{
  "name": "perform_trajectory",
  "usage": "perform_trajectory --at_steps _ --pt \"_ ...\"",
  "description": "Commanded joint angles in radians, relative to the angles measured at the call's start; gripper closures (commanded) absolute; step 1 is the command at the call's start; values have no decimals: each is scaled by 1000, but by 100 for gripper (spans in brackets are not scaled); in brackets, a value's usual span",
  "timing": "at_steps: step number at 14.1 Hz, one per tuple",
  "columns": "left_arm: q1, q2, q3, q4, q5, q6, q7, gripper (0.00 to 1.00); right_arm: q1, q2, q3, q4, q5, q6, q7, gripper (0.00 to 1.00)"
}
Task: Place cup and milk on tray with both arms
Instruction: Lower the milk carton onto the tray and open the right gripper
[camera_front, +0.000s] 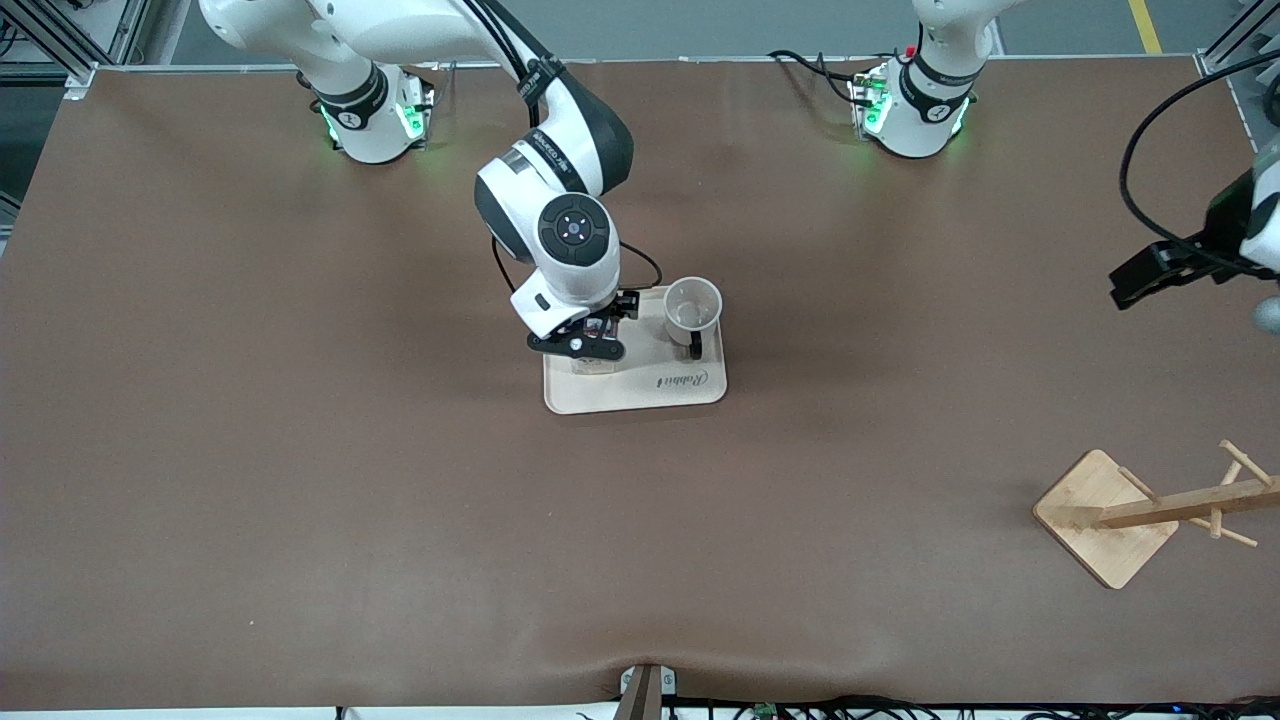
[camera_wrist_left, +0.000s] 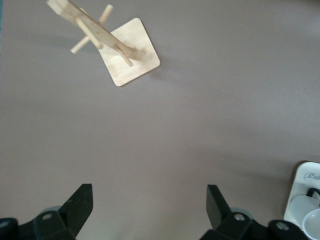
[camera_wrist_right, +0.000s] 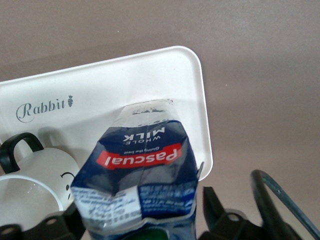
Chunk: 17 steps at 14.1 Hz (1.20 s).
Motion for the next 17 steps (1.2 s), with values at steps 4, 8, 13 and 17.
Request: perform_trajectory --at_steps 4,8,13,17 --pt "-265 -148 399 -135 -126 32 184 0 -6 -5 -9 26 -20 -48 -38 0" --pt "-332 -159 447 -140 -126 46 195 0 -8 -45 -11 32 -22 -69 -41 0" --pt "-331 -156 436 -139 -125 69 200 0 -37 -93 -11 120 -6 -192 -37 0" --pt "-331 -154 427 -137 -126 69 200 0 -159 -166 -9 167 -5 -290 -65 0"
